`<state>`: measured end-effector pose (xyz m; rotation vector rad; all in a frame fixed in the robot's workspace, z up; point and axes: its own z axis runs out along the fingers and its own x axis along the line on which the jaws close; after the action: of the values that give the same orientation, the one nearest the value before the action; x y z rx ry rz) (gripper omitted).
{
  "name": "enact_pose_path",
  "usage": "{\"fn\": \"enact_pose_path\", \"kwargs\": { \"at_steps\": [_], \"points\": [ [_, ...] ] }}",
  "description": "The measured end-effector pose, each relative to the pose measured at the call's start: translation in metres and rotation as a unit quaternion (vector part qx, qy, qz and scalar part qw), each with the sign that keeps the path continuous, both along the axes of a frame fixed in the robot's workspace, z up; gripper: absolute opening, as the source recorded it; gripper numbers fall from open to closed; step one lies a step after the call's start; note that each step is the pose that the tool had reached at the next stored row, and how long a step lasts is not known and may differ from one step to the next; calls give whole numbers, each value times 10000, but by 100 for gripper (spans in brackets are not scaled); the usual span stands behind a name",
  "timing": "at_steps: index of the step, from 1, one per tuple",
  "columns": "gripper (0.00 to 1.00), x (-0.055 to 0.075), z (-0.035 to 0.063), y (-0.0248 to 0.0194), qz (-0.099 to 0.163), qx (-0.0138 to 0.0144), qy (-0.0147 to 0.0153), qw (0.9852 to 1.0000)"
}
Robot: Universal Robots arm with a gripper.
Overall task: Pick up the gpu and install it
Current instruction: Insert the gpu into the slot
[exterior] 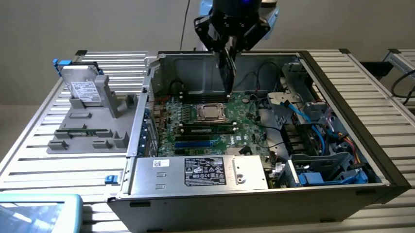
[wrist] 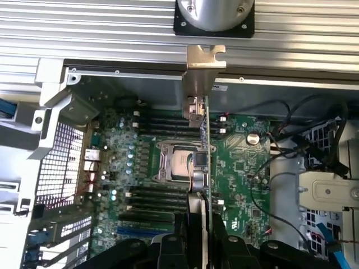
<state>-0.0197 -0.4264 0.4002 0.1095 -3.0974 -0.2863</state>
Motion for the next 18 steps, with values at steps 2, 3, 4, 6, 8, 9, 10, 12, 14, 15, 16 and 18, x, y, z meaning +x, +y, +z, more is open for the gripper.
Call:
{"fn": "enact_pose_path", "kwargs": {
  "at_steps": [2,3,4,6,8,9,10,12,14,15,16,18],
  "points": [
    [29,0,0,0,180,24,0,9998],
    [29,0,-1,0,275,39,0,9996],
    [29,0,-1,0,364,55,-1,9993],
    [29,0,-1,0,543,82,0,9985],
    [29,0,-2,0,674,84,-8,9977],
    [29,0,-2,0,763,84,-18,9970],
    [29,0,-1,0,854,83,-30,9963],
    [29,0,-2,0,1032,81,-56,9946],
    [29,1,-3,0,1215,80,-72,9925],
    [29,1,-4,0,1305,81,-74,9914],
    [29,1,-5,0,1393,81,-73,9902],
    [29,0,-9,0,1571,86,-72,9875]
  ]
}}
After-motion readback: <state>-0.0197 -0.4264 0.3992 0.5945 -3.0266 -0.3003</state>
